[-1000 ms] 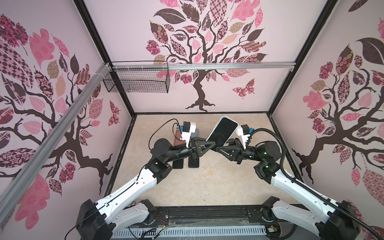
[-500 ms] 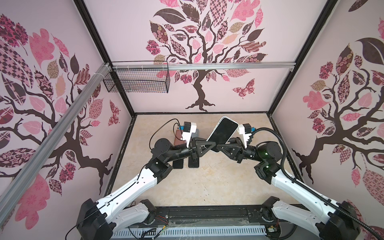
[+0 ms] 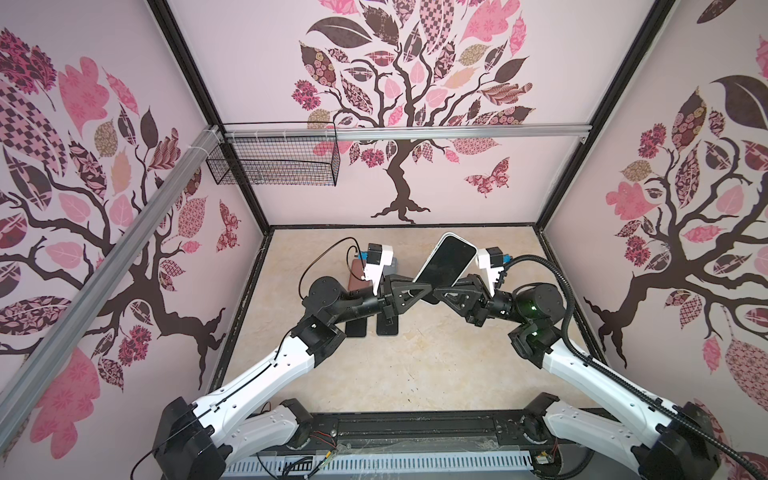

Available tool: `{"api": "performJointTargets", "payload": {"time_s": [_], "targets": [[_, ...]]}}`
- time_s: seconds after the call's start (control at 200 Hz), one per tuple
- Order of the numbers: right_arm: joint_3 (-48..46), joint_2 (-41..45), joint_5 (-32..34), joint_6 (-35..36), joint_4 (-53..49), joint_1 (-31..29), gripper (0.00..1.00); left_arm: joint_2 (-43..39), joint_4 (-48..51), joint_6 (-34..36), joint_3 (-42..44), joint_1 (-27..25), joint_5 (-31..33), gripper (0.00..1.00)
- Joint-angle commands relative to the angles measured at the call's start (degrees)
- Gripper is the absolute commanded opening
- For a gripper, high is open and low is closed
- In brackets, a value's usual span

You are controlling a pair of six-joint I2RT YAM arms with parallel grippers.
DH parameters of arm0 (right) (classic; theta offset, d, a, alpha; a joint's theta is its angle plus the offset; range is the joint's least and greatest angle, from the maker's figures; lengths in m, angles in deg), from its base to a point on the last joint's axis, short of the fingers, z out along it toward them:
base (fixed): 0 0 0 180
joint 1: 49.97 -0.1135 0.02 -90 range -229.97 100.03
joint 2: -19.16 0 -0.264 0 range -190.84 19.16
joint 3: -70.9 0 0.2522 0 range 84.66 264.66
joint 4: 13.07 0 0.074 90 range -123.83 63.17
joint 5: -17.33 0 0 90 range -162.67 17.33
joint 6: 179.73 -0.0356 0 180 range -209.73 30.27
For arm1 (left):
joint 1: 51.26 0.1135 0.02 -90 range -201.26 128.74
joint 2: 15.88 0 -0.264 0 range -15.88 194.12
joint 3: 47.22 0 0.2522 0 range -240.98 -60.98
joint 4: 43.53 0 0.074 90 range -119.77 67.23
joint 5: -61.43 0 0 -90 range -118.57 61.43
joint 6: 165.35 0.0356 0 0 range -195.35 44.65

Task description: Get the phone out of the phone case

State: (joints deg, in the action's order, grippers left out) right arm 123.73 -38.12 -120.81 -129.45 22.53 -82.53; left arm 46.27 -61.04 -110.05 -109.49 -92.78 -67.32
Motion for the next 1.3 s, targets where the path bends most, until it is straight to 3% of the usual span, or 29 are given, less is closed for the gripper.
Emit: {"api": "performJointTargets", "payload": {"time_s": [0.0,0.045,0.15,0.23,0.39,0.54,0.605,0.68,0.82,1.04,1.14,1.296], "targets": [[2.0,1.5,1.0,3.1,-2.2,-0.4,0.00,0.0,-0.4,1.1,-0.4,-0.3,-0.5,0.00],[2.3,2.3,1.8,5.3,-4.8,-0.4,0.00,-0.5,1.6,2.6,-1.1,-0.3,-0.1,0.10],[3.8,4.6,4.4,12.6,-13.9,-0.4,0.00,-2.7,11.2,9.1,-3.3,-0.3,3.6,0.52],[5.1,6.3,7.0,19.3,-21.3,-0.5,0.00,-4.7,18.0,15.1,-5.0,-0.3,7.2,0.72],[8.6,7.8,9.6,32.3,-34.9,-0.3,0.00,-7.8,25.6,24.9,-6.8,-0.3,13.7,0.84],[11.1,9.1,13.2,42.7,-43.3,-0.4,0.00,-9.1,27.8,39.2,-8.1,-0.2,11.9,0.85],[12.9,9.3,14.6,47.1,-47.7,-0.4,0.00,-10.3,27.0,48.0,-7.2,-0.4,8.5,0.78],[16.0,8.4,14.6,51.7,-54.4,-0.4,0.00,-11.5,25.6,52.3,-6.8,-0.4,8.6,0.74],[20.8,7.4,16.4,55.6,-62.9,-0.3,0.00,-10.9,28.1,56.7,-9.6,-0.4,9.9,0.74],[21.2,7.1,20.3,57.7,-65.9,-0.5,0.00,-9.2,28.1,58.1,-11.4,-0.8,9.6,0.75],[20.8,7.8,22.2,58.7,-66.1,-1.0,0.00,-8.6,27.8,58.7,-11.5,-0.9,8.4,0.65],[20.6,8.7,29.1,61.7,-66.7,-5.6,0.00,-8.0,27.1,58.9,-11.6,-1.2,6.9,0.61]]}}
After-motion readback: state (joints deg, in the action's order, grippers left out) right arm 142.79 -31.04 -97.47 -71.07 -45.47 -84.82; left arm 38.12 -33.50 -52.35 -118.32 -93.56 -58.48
